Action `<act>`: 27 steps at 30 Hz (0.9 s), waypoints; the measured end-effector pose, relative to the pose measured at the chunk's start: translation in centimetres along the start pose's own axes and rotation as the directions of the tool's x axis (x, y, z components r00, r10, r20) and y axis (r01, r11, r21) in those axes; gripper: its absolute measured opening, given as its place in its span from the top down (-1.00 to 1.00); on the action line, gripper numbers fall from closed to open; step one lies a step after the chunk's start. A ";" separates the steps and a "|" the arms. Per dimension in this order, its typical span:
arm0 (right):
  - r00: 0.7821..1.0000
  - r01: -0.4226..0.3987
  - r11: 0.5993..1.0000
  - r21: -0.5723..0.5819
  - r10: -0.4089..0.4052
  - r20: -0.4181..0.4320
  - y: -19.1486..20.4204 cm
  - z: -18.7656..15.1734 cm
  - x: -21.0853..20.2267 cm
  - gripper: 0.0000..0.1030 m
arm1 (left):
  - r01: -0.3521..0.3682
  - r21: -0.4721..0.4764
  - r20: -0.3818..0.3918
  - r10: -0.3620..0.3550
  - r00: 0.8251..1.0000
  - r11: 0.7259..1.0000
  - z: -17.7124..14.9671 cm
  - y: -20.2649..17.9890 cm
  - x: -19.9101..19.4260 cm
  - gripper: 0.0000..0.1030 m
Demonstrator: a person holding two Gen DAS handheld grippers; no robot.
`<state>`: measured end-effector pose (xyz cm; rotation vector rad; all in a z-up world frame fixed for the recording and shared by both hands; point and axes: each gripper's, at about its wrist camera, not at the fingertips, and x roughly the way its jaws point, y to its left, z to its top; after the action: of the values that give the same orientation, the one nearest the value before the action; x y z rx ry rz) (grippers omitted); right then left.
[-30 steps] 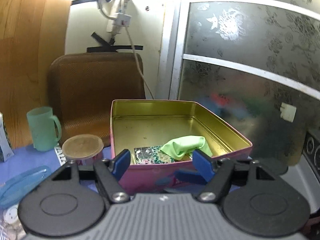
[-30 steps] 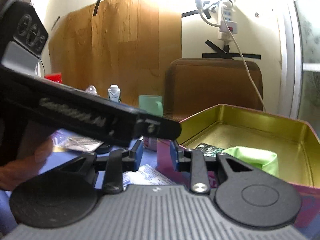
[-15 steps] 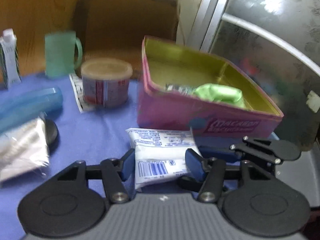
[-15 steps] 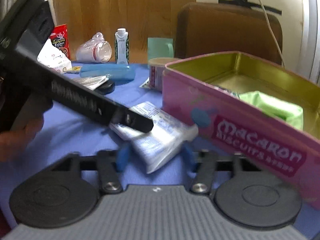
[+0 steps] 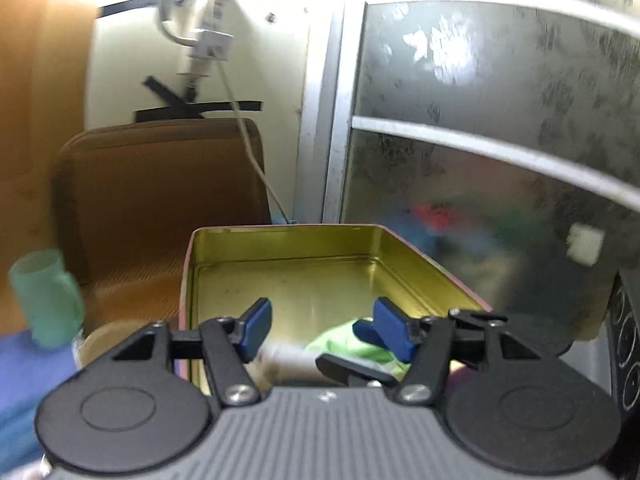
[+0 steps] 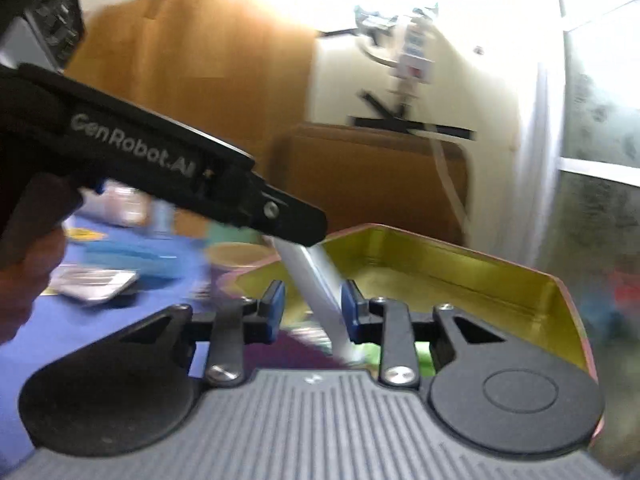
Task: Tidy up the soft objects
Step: 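Carry wet wipes into the pink tin with right gripper while left drops a white pack, then move both grippers back to the table toward the clear bag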
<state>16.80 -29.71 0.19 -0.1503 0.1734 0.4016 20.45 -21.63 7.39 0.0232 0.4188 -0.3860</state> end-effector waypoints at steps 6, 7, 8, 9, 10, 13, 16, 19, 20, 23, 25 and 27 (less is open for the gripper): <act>0.991 0.124 0.990 0.067 -0.127 0.032 -1.7 -0.7 0.1 0.29 | -0.039 -0.085 -0.018 0.038 0.999 0.996 -0.3 1.4 1.7 -0.28; 0.991 0.130 0.989 0.070 -0.133 0.035 -1.7 -1.0 -0.1 0.29 | -0.047 -0.093 -0.012 0.047 0.999 0.995 -0.5 1.7 1.3 -0.31; 0.990 0.136 0.988 0.071 -0.138 0.036 -1.7 -1.2 -0.3 0.29 | -0.059 -0.099 -0.004 0.059 0.998 0.993 -0.7 1.9 0.7 -0.32; 0.990 0.134 0.988 0.081 -0.137 0.036 -1.7 -1.5 -0.4 0.29 | -0.063 -0.106 -0.001 0.063 0.998 0.992 -0.9 2.3 0.1 -0.37; 0.991 0.128 0.987 0.095 -0.132 0.036 -1.6 -1.8 -0.6 0.29 | -0.065 -0.117 -0.005 0.065 0.998 0.991 -1.1 2.6 -0.3 -0.38; 0.993 0.099 0.987 0.127 -0.107 0.056 -0.9 -2.1 -1.5 0.29 | -0.066 -0.136 -0.010 0.065 0.998 0.988 -1.8 3.2 -1.4 -0.38; 0.993 0.116 0.993 0.026 -0.117 0.032 0.6 -1.8 -0.8 0.30 | -0.066 -0.139 -0.011 0.065 0.998 0.988 -2.3 3.5 -2.3 -0.41; 0.987 0.158 0.983 -0.097 -0.161 -0.022 1.0 -1.6 0.6 0.32 | -0.070 -0.145 -0.014 0.068 0.998 0.987 -2.7 3.8 -3.0 -0.43; 0.984 0.175 0.979 -0.108 -0.179 -0.027 0.6 -1.3 0.8 0.32 | -0.069 -0.149 -0.013 0.068 0.998 0.986 -2.8 3.9 -3.3 -0.43; 0.987 0.160 0.986 -0.049 -0.160 0.003 -1.0 0.2 -0.3 0.30 | -0.063 -0.164 0.001 0.064 0.998 0.984 -3.4 4.4 -4.7 -0.43; 0.989 0.149 0.989 -0.024 -0.148 0.021 -1.3 0.6 -1.1 0.29 | -0.060 -0.190 0.003 0.062 0.998 0.980 -4.3 4.9 -6.0 -0.43; 0.994 0.111 0.994 0.024 -0.112 0.022 -1.5 0.4 -1.8 0.29 | -0.060 -0.214 -0.006 0.060 0.998 0.975 -5.3 5.4 -7.2 -0.43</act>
<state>15.86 -31.69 1.09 -0.1318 0.1463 0.2900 14.29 -13.45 5.15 -0.1737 0.4562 -0.2795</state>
